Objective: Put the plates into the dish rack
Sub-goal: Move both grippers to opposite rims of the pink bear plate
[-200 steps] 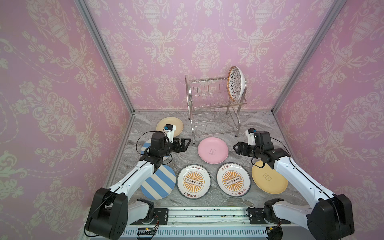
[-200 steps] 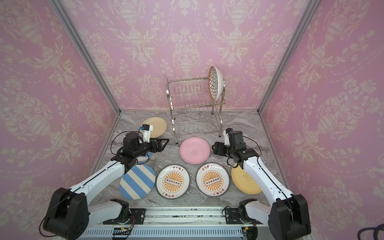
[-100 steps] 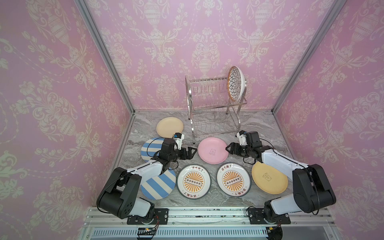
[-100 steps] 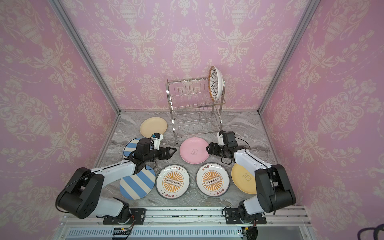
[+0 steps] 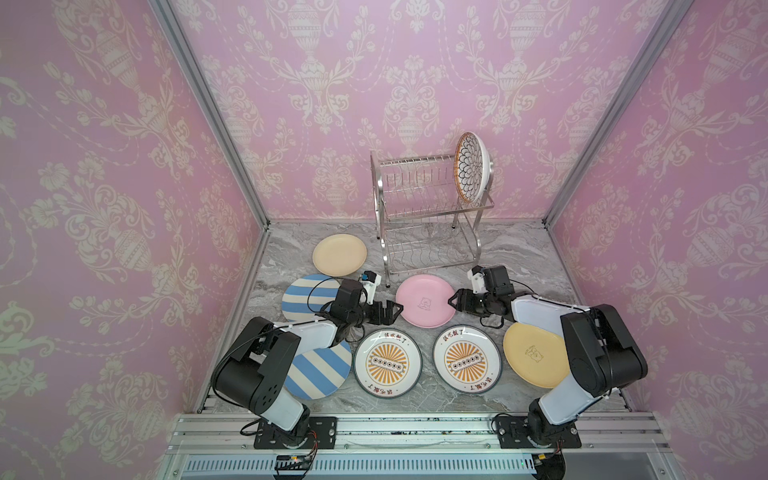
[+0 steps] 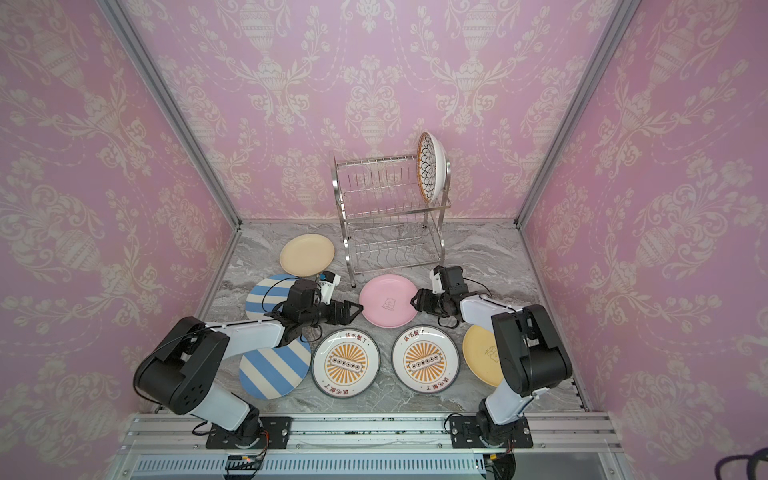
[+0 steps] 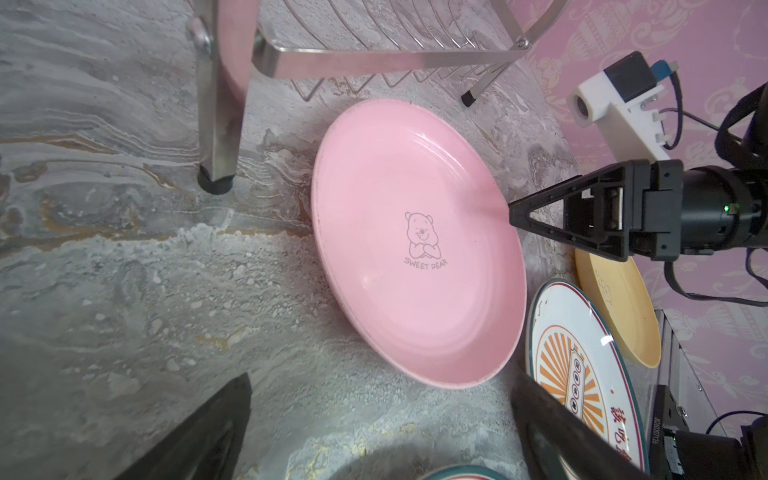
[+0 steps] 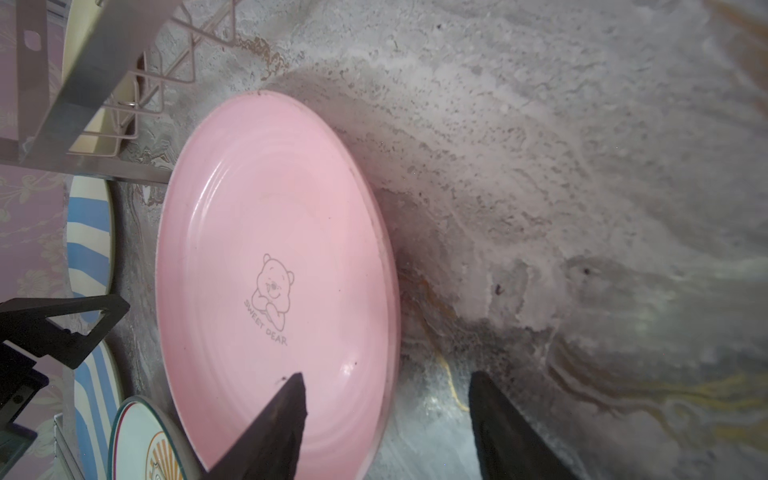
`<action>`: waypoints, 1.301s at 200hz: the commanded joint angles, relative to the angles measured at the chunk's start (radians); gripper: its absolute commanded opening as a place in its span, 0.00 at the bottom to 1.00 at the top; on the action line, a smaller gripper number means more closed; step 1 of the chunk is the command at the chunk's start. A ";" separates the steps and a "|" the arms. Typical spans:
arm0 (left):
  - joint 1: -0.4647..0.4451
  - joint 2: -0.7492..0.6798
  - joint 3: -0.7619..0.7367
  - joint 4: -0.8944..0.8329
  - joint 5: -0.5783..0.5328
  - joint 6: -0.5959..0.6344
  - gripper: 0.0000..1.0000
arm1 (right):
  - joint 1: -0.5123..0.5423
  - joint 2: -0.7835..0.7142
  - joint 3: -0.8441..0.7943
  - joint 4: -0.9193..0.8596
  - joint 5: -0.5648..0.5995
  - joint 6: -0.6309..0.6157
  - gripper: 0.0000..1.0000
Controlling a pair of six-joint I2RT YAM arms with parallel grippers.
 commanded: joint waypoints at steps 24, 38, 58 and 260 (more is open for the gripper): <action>-0.018 0.044 0.052 -0.010 -0.016 0.041 0.99 | -0.004 0.035 -0.006 0.053 -0.023 0.001 0.54; -0.026 0.057 0.060 -0.002 -0.013 0.041 0.99 | -0.004 0.042 -0.005 0.062 -0.031 0.002 0.50; -0.039 0.078 0.078 0.000 -0.010 0.038 0.99 | -0.004 0.046 -0.021 0.095 -0.033 0.023 0.49; -0.073 0.138 0.144 0.031 0.021 0.028 0.99 | 0.013 0.066 0.031 0.050 0.003 0.013 0.17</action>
